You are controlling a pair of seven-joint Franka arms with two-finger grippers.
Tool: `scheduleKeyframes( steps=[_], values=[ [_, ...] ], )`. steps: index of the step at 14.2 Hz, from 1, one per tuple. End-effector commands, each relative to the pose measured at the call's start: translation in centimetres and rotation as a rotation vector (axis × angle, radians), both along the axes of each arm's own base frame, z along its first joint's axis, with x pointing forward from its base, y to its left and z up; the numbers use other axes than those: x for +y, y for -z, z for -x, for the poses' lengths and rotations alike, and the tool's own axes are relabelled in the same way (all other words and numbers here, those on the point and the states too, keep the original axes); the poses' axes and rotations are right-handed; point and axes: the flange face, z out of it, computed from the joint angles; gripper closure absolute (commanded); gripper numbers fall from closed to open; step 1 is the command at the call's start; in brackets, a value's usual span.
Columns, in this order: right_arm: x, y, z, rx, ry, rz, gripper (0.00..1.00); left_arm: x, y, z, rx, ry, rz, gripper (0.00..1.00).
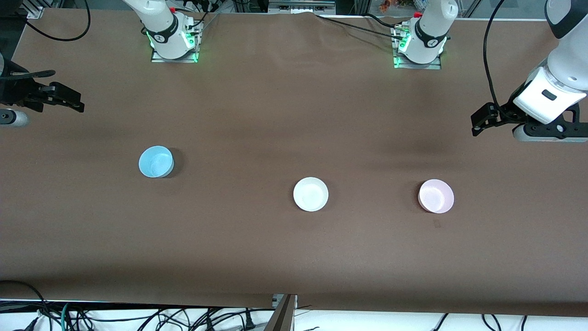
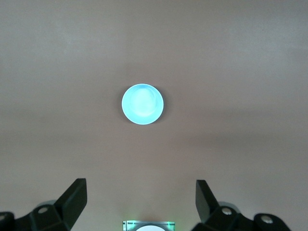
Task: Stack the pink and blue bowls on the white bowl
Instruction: 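Move the left gripper to the pink bowl while the right gripper nears blue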
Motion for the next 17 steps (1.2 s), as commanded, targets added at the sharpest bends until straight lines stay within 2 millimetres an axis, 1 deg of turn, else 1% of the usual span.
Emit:
scheduleKeyframes(
  steps=[1, 3, 5, 6, 7, 8, 9, 10, 11, 12, 13, 14, 16, 17],
  values=[
    [-0.1, -0.1, 0.1, -0.004, 0.003, 0.006, 0.00, 0.1, -0.3, -0.6, -0.002, 0.010, -0.017, 0.00],
    [-0.1, -0.1, 0.1, -0.004, 0.003, 0.005, 0.00, 0.2, -0.1, -0.7, 0.001, 0.009, -0.021, 0.00],
    [-0.1, -0.2, 0.2, -0.005, 0.005, 0.005, 0.00, 0.0, 1.7, -1.5, 0.029, 0.016, -0.032, 0.00],
    [-0.1, -0.1, 0.1, -0.004, 0.005, 0.005, 0.00, -0.4, 3.1, -2.4, 0.045, 0.020, -0.030, 0.00],
    [-0.1, -0.2, 0.1, -0.007, 0.003, 0.005, 0.00, -0.4, 3.8, -3.8, 0.042, 0.019, -0.030, 0.00],
    [-0.1, -0.2, 0.1, -0.007, 0.000, 0.006, 0.00, -0.2, 4.9, -5.1, 0.050, 0.014, -0.023, 0.00],
    [-0.3, -0.2, 0.1, -0.007, 0.003, 0.005, 0.00, 0.4, 6.4, -6.0, 0.065, 0.005, -0.023, 0.00],
    [-0.4, -0.2, 0.1, -0.006, -0.002, 0.002, 0.00, 0.6, 8.4, -7.0, 0.066, 0.012, -0.021, 0.00],
    [-0.4, -0.2, 0.1, -0.006, 0.000, 0.003, 0.00, 0.8, 9.9, -8.1, 0.042, 0.012, -0.019, 0.00],
    [-0.2, 0.0, 0.0, -0.007, -0.005, 0.011, 0.00, 1.5, 12.2, -9.1, 0.036, 0.002, -0.016, 0.00],
    [-0.2, 1.2, -0.7, 0.010, -0.006, 0.012, 0.00, 3.0, 14.6, -10.0, 0.044, -0.018, -0.014, 0.00],
    [-0.3, 1.7, -1.0, 0.015, -0.005, 0.012, 0.00, 3.8, 16.5, -10.5, 0.050, -0.028, -0.011, 0.00],
    [-1.0, 4.3, -2.4, 0.039, 0.003, 0.027, 0.00, 6.2, 21.0, -11.5, 0.069, -0.059, -0.006, 0.00],
    [-1.6, 4.8, -2.8, 0.041, 0.008, 0.027, 0.00, 7.1, 22.7, -11.7, 0.063, -0.070, -0.004, 0.00]
  ],
)
